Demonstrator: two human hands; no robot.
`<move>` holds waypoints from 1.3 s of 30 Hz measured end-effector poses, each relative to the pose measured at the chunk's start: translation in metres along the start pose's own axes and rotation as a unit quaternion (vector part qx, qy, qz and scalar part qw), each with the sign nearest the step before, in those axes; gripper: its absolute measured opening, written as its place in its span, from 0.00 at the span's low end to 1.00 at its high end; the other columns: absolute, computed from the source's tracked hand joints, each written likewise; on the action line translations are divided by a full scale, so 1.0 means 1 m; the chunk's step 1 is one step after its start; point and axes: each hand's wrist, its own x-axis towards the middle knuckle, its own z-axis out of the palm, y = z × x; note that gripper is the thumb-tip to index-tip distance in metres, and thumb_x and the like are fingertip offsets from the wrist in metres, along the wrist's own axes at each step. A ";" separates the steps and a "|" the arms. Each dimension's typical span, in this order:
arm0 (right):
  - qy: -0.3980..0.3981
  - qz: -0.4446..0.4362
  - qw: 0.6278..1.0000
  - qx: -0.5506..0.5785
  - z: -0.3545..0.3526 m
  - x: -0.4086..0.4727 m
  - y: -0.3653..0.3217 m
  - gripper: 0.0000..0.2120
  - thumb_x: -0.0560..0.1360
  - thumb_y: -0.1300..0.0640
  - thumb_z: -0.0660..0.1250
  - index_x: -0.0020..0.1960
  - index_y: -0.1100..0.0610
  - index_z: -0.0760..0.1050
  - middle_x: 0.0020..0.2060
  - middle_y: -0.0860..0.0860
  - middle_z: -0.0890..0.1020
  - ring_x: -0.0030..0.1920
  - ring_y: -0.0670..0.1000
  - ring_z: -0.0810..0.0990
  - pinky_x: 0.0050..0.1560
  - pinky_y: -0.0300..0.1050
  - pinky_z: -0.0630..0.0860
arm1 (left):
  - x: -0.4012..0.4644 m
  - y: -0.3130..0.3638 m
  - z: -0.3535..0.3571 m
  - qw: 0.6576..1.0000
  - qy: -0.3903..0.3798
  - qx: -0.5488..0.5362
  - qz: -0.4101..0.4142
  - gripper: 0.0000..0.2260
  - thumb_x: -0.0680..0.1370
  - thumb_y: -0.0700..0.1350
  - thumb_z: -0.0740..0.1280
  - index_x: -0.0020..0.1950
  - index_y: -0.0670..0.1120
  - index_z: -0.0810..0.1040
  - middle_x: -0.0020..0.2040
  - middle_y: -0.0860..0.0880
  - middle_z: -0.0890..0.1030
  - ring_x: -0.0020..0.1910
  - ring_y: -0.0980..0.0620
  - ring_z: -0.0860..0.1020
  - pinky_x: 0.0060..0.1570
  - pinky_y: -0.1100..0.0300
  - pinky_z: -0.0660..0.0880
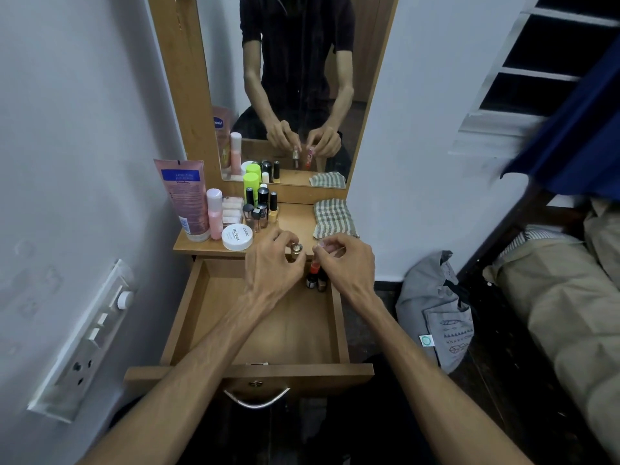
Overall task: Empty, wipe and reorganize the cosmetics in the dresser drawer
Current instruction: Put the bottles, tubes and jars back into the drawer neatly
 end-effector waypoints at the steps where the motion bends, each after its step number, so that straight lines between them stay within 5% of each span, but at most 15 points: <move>1: -0.005 0.002 1.000 -0.004 -0.001 -0.004 0.003 0.06 0.72 0.48 0.73 0.45 0.49 0.85 0.35 0.41 0.84 0.38 0.39 0.82 0.44 0.46 0.83 | -0.005 0.001 0.002 1.000 -0.007 -0.002 -0.001 0.09 0.71 0.49 0.75 0.46 0.46 0.82 0.44 0.52 0.80 0.39 0.53 0.78 0.35 0.59 0.74; 19: -0.086 -0.024 0.983 -0.161 0.012 -0.025 0.052 0.09 0.73 0.48 0.71 0.50 0.51 0.84 0.43 0.47 0.84 0.42 0.48 0.82 0.42 0.44 0.78 | -0.047 -0.001 0.062 0.986 -0.124 -0.073 -0.085 0.08 0.69 0.44 0.75 0.47 0.46 0.83 0.44 0.52 0.81 0.34 0.55 0.80 0.37 0.55 0.78; 26: -0.094 -0.031 0.978 -0.184 0.022 -0.022 0.061 0.07 0.75 0.49 0.69 0.49 0.51 0.84 0.43 0.46 0.81 0.41 0.48 0.78 0.39 0.41 0.67 | -0.046 -0.010 0.074 0.984 -0.141 -0.072 -0.086 0.08 0.70 0.43 0.74 0.48 0.45 0.83 0.46 0.51 0.81 0.36 0.54 0.81 0.39 0.56 0.78; 39: -0.090 -0.044 0.974 -0.203 0.025 -0.022 0.067 0.10 0.77 0.49 0.70 0.53 0.53 0.84 0.47 0.48 0.80 0.46 0.52 0.80 0.40 0.44 0.73 | -0.044 -0.014 0.084 0.984 -0.149 -0.062 -0.069 0.06 0.72 0.44 0.74 0.47 0.45 0.82 0.46 0.49 0.80 0.39 0.50 0.80 0.40 0.55 0.78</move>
